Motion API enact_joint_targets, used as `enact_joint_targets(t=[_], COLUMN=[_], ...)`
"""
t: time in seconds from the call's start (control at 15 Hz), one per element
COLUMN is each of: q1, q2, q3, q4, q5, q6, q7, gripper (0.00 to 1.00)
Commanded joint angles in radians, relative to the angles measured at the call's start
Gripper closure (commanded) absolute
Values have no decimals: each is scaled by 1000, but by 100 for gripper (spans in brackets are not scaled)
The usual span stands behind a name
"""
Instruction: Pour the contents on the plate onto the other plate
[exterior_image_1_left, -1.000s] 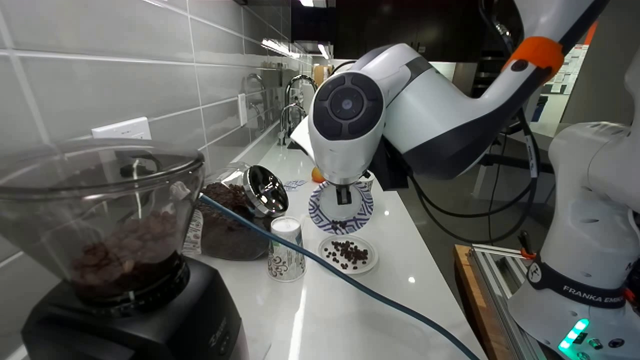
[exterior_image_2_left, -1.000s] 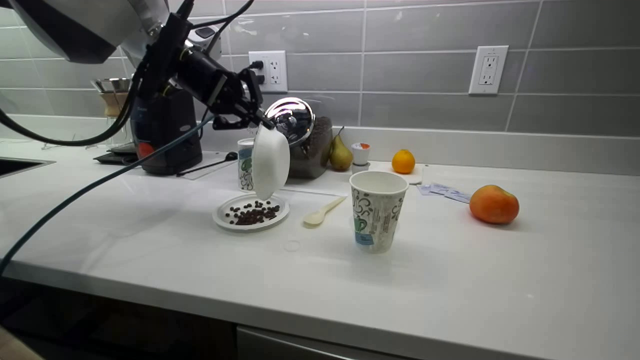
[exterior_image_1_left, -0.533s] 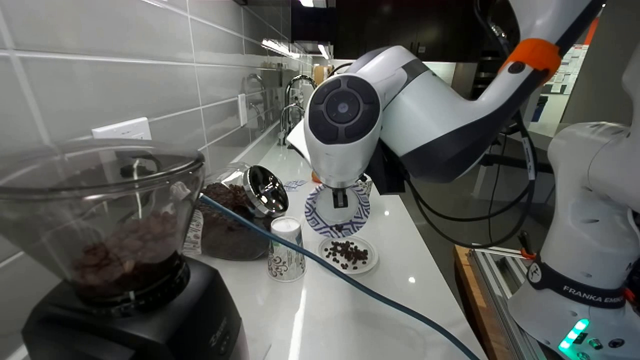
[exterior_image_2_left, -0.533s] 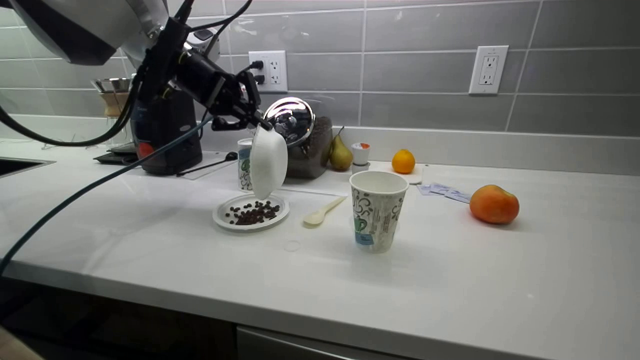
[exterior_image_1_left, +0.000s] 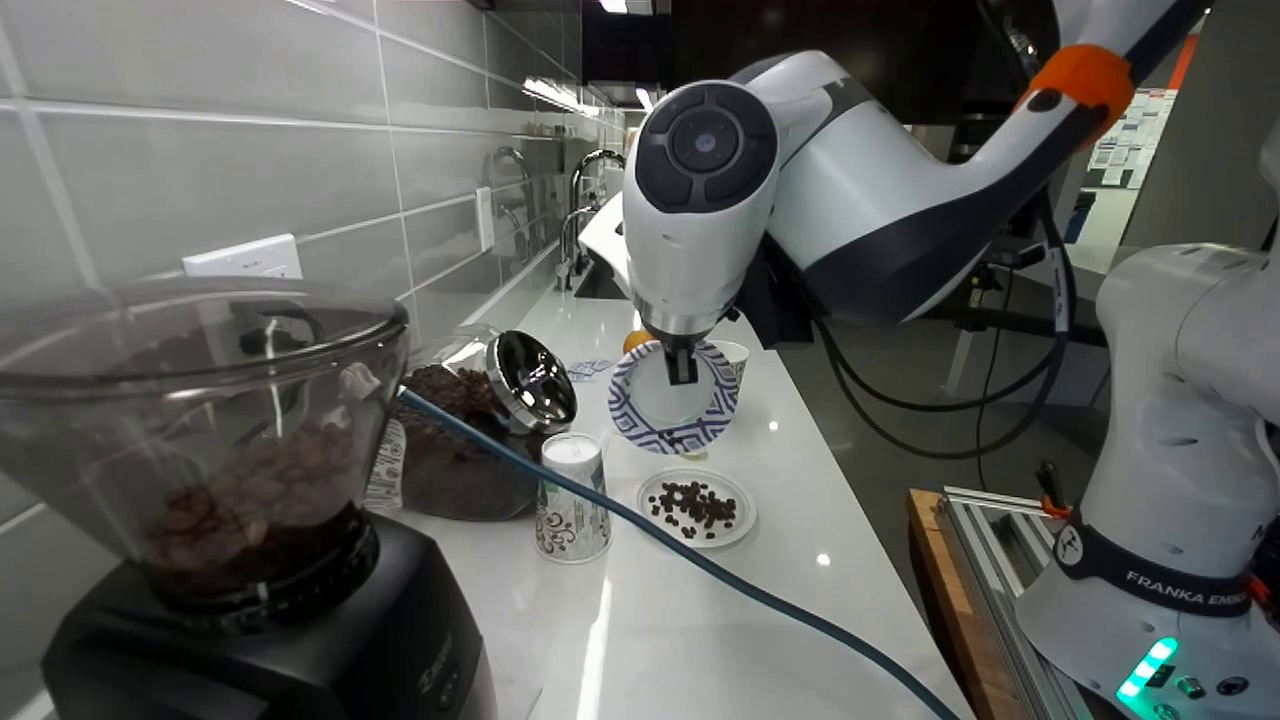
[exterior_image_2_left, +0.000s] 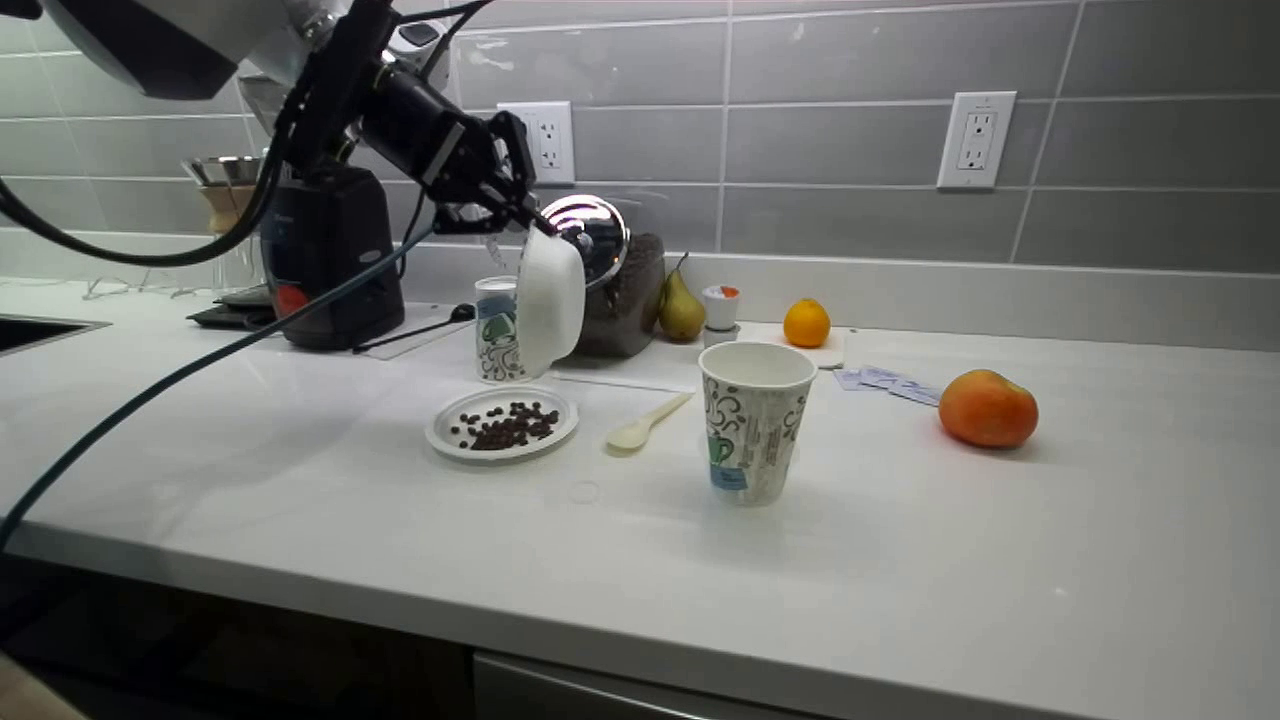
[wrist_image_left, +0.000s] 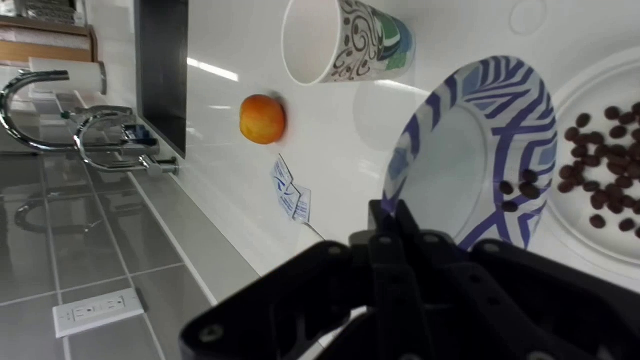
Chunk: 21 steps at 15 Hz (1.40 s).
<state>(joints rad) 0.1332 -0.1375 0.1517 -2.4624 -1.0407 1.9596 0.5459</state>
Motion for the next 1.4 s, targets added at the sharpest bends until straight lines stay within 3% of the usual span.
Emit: enact_joint_targets(t=[0.0, 0.4, 0.73, 1.13, 1.33], q1=[21, 55, 73, 79, 75], q2=[-2, 36, 71, 93, 50], q3=[39, 86, 98, 91, 77], q4=[-8, 9, 21, 22, 4], q5=[-24, -60, -140, -128, -80], q6=[-131, -253, -288, -261, -168], q7=[31, 55, 128, 184, 108], gripper=[99, 99, 99, 99, 99])
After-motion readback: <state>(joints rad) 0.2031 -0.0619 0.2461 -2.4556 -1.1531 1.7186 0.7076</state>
